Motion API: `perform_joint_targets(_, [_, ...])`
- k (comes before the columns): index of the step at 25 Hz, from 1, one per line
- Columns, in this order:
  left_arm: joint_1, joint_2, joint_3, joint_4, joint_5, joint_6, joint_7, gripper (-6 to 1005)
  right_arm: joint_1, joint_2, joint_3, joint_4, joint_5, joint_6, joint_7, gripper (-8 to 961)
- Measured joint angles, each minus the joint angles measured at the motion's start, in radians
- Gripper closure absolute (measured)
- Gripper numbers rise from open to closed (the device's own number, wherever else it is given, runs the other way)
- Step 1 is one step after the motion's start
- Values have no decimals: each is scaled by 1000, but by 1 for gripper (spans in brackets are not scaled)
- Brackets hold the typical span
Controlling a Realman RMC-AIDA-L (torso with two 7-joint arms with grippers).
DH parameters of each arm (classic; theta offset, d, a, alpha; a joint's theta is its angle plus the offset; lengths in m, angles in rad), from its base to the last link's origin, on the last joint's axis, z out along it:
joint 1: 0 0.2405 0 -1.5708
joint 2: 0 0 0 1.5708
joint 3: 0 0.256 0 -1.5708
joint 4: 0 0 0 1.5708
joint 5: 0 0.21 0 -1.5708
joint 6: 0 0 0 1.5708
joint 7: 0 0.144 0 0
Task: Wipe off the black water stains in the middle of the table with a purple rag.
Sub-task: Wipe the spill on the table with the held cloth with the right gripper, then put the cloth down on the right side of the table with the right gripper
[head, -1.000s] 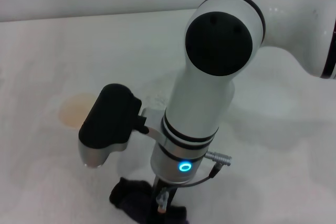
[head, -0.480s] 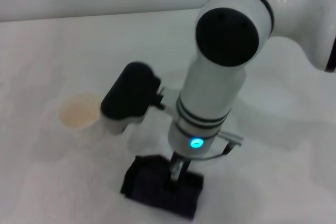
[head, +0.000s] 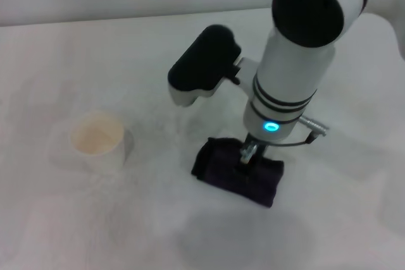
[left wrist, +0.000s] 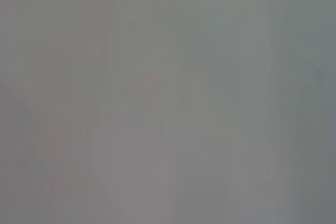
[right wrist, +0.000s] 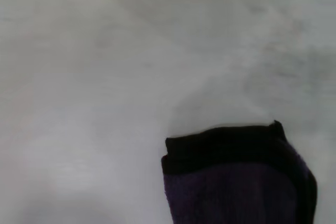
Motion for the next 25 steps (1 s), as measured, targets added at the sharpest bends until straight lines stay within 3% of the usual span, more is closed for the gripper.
perform_joint_targets(14, [-6,1,0,0,1,6,0,122,-57,-5,225,-38,-301,47,-2,773])
perform_joint_targets(25, [-11,4,0,7,5,7,0,123,-89,-4,320,-48,-267,30,-58,764])
